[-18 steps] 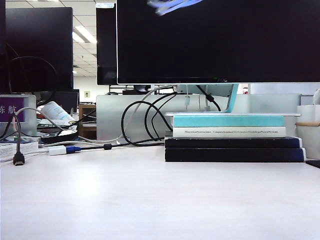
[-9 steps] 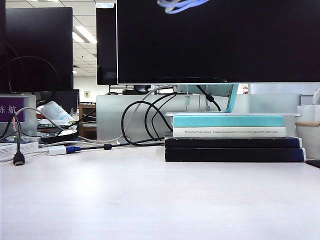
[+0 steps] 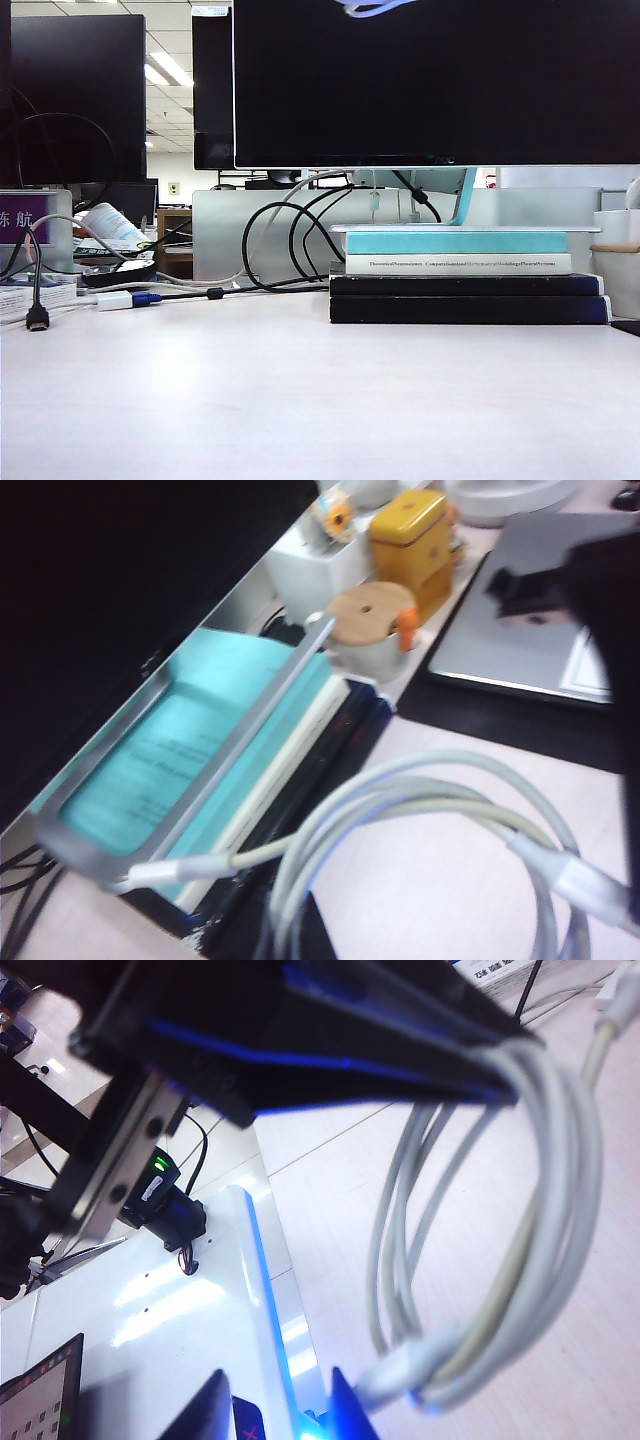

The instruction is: Unfold the white charging cable into a straight cable.

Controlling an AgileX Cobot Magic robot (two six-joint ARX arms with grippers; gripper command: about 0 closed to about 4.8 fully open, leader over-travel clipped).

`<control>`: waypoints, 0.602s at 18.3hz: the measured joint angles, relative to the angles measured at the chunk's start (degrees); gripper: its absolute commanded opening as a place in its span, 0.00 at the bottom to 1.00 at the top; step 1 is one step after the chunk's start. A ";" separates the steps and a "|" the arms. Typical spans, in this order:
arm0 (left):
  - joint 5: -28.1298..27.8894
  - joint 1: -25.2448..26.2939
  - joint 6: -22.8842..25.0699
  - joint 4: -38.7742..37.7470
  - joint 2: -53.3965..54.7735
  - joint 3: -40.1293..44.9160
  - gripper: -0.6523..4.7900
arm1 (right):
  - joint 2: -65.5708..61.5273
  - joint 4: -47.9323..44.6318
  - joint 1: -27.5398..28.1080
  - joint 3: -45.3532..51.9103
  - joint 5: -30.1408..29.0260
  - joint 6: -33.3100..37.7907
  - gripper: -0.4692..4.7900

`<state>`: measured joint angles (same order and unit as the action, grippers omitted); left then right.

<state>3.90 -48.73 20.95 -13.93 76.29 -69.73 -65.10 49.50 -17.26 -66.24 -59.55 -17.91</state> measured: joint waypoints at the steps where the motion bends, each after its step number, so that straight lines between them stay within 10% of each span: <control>1: 0.07 -0.26 0.00 0.02 0.00 0.00 0.11 | 0.00 -0.55 0.00 0.00 0.15 -0.02 0.23; 11: 1.07 -2.45 -1.16 3.19 0.00 0.00 0.11 | 0.00 -3.48 -0.02 0.00 2.78 -0.07 0.26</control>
<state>4.97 -51.18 19.79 -10.74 76.29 -69.73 -65.10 46.02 -17.28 -66.24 -56.77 -17.98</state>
